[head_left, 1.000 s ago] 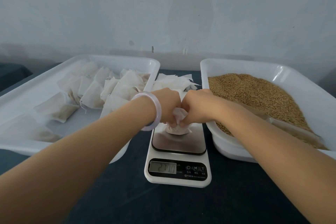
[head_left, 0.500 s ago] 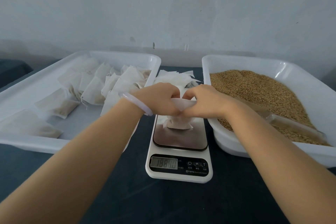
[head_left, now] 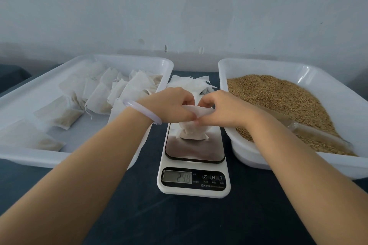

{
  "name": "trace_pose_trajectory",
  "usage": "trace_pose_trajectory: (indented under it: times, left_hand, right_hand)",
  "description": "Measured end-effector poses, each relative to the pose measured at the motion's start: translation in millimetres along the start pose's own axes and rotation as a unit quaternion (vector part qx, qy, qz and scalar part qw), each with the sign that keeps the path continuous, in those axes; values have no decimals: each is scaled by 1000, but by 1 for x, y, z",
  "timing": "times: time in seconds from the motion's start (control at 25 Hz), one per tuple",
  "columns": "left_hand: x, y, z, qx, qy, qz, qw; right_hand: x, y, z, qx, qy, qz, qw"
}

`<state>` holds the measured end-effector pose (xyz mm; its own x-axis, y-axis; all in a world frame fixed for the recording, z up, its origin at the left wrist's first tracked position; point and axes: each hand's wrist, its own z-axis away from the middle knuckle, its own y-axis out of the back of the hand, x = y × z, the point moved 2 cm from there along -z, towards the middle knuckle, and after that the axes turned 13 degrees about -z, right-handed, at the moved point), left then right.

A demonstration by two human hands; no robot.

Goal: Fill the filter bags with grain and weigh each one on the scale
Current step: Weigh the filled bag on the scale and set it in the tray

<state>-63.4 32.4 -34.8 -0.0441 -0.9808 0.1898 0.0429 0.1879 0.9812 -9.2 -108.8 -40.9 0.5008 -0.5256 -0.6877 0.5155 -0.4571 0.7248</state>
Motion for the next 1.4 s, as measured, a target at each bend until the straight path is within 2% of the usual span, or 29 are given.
trace_pose_trajectory:
  times: [1.12, 1.28, 1.4]
  left_hand:
    - [4, 0, 1, -8, -3, 4, 1000]
    - [3, -3, -1, -14, -1, -12, 1000]
    - [1, -4, -4, 6, 30, -8, 1000]
  right_hand:
    - [1, 0, -1, 2, 2, 30, 1000]
    - [1, 0, -1, 37, 21, 8, 999]
    - [1, 2, 0, 64, 43, -11, 997]
